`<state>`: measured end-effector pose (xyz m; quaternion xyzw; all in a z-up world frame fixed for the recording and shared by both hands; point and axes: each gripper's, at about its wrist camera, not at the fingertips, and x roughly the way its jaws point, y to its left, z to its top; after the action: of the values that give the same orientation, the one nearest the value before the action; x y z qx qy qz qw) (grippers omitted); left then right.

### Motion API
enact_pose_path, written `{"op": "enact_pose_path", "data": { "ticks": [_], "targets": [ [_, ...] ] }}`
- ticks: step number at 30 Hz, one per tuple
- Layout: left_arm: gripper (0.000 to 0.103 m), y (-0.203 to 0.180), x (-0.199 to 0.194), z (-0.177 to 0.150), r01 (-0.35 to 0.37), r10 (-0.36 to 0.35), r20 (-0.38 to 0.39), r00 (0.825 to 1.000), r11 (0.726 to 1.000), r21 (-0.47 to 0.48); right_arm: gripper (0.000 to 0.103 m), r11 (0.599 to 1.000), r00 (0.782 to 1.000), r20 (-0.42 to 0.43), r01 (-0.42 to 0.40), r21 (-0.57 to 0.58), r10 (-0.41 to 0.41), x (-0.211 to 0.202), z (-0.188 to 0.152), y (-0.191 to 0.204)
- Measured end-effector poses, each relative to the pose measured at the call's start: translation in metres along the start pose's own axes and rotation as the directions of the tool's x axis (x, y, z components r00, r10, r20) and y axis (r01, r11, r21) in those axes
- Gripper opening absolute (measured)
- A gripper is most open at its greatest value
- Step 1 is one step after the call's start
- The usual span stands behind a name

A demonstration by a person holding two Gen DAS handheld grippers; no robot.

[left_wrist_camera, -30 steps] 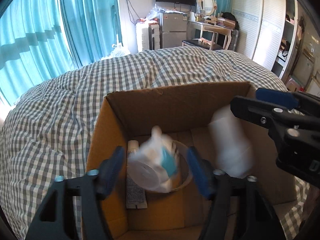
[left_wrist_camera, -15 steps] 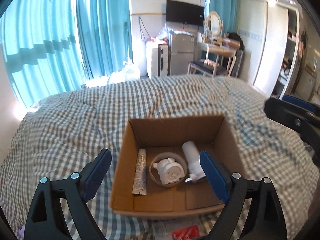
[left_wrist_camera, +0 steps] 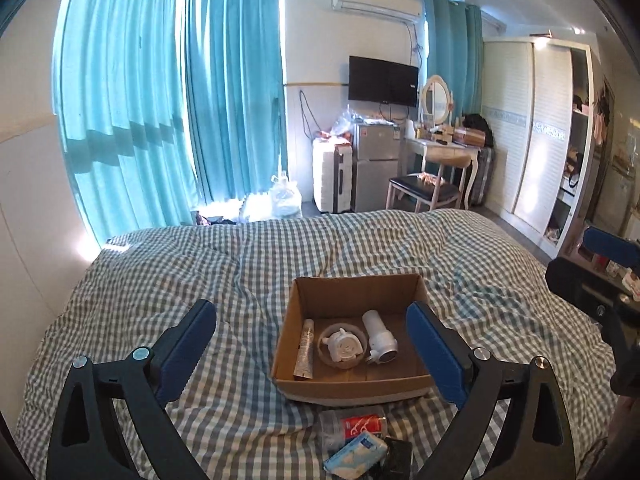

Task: Organize objects
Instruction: 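Withdraw both tools from the box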

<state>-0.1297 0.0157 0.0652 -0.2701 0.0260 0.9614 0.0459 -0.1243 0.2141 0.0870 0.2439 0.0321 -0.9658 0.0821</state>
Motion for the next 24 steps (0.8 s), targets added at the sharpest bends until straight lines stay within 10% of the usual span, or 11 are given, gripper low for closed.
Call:
{"op": "enact_pose_path", "data": {
  "ticks": [12,24],
  "targets": [
    [0.1,0.01,-0.028,-0.041,-0.066,0.066,0.001,0.998,0.998,0.01,0.098,0.999,0.999,0.033,0.011,-0.047,-0.009,-0.044,-0.026,0.01],
    [0.1,0.014,0.015,-0.107,-0.049,0.046,-0.122,0.991,0.999,-0.021,0.098,0.995,0.994,-0.084,-0.072,-0.063,0.067,0.002,-0.089,0.023]
  ]
}}
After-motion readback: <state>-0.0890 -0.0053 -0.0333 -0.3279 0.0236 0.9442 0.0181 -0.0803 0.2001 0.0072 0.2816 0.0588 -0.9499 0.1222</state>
